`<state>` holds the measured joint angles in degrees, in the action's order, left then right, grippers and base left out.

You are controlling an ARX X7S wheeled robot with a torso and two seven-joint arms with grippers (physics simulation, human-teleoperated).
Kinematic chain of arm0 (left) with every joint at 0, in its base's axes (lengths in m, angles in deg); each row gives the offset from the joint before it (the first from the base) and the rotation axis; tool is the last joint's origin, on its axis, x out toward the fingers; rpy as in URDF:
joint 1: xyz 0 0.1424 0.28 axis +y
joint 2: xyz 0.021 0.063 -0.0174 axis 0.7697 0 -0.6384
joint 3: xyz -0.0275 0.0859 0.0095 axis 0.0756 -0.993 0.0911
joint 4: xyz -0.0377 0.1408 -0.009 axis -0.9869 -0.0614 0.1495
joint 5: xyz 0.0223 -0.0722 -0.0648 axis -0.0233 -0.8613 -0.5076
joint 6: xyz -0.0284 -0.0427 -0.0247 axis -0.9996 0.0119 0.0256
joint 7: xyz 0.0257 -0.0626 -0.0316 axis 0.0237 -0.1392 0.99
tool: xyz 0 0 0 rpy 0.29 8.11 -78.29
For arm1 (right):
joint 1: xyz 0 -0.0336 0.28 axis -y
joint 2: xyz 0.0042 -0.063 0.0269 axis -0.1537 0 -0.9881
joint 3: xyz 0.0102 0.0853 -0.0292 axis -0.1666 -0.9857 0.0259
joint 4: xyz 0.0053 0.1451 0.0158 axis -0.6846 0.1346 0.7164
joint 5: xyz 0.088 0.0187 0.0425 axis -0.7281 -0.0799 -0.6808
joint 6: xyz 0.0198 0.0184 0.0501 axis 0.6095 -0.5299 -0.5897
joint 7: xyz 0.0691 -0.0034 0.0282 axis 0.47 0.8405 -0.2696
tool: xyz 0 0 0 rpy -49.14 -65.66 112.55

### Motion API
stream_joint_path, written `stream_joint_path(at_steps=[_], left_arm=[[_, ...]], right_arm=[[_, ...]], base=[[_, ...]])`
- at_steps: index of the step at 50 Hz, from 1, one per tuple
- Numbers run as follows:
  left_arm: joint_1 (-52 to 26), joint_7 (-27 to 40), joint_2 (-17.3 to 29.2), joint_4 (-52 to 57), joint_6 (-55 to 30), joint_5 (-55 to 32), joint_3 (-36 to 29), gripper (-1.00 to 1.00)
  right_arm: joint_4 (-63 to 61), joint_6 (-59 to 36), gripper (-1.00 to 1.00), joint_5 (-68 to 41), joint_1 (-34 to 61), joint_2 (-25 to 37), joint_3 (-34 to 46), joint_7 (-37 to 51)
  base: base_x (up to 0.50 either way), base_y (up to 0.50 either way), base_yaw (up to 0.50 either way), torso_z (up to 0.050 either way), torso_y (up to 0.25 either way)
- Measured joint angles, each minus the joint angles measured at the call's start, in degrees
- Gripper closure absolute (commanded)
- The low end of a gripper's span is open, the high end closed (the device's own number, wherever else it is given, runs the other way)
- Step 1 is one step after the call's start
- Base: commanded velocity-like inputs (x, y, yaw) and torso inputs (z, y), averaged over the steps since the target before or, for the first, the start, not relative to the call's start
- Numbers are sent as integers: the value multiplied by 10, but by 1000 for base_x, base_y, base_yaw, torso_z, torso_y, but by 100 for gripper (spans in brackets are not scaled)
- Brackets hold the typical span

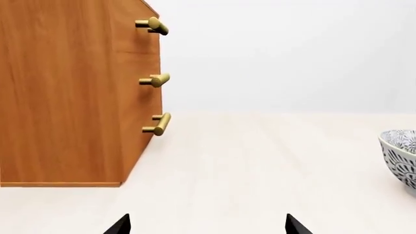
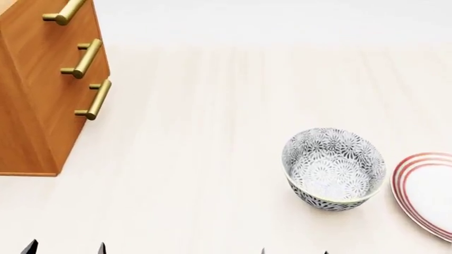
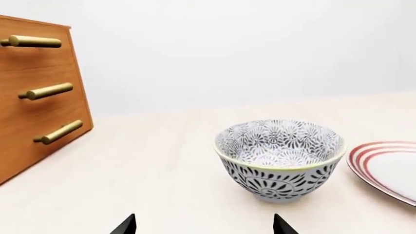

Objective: Put the bowl on top of the cabinet.

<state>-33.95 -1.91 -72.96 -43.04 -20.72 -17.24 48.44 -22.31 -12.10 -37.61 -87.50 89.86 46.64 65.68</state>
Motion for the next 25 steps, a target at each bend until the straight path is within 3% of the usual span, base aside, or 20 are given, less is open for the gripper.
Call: stream_joint_path(at_steps=[25], left_arm=[[13, 8, 11, 20, 8, -8, -6, -100]], right_arm=[[-19, 18, -100, 2, -19, 12, 14, 7]], base=[[242, 0, 0, 0, 0]])
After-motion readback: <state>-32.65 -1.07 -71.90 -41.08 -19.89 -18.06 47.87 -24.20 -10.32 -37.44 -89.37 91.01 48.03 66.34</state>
